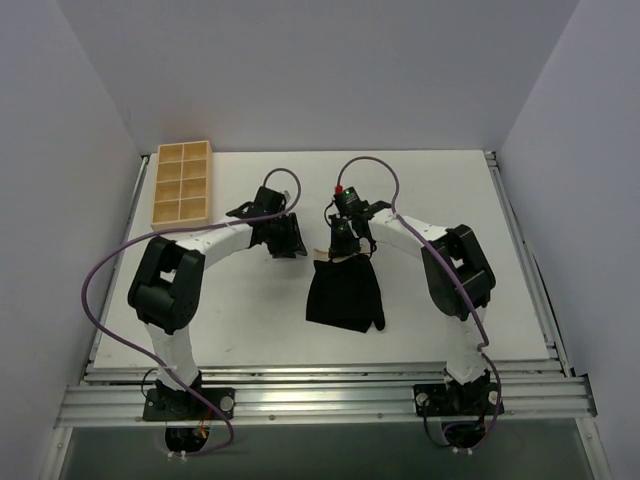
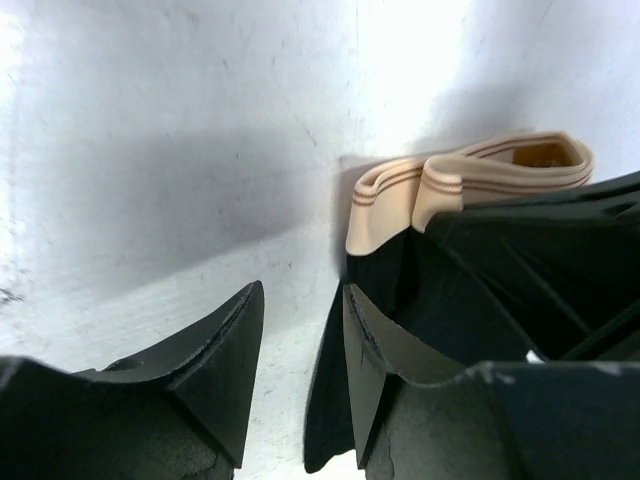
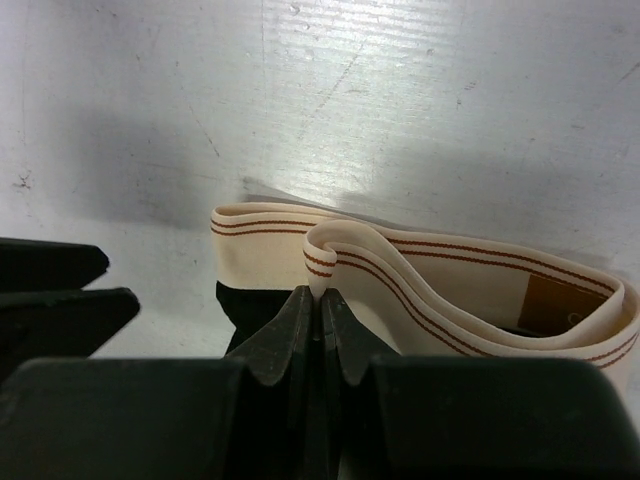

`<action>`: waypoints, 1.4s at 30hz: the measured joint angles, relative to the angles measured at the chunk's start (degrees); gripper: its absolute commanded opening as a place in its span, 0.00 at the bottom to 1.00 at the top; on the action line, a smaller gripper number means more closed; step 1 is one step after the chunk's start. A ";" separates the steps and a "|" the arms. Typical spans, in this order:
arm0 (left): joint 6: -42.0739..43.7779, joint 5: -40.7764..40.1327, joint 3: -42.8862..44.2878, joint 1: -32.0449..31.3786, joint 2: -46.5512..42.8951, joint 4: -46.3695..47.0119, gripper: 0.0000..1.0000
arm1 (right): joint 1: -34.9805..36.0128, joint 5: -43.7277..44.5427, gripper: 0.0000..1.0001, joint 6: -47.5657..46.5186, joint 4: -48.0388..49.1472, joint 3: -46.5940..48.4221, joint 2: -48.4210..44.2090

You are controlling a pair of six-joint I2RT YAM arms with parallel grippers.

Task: Roll the underwear
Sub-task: Fold the underwear

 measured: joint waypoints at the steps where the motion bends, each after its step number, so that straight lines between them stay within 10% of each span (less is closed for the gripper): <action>1: 0.22 0.28 0.61 0.50 0.11 -0.26 0.46 | 0.00 -0.04 0.00 -0.15 -0.02 0.00 -0.02; 24: -0.63 13.07 5.05 1.46 9.94 4.46 0.40 | -0.26 -1.07 0.00 -1.18 0.37 -0.63 -0.57; 30: -2.34 14.16 5.05 1.38 10.71 6.69 0.04 | -0.26 -1.40 0.00 -1.14 0.39 -0.63 -0.59; 42: -3.56 14.47 5.03 0.57 10.93 9.33 0.02 | 0.52 -2.10 0.00 0.79 0.42 -0.50 -0.59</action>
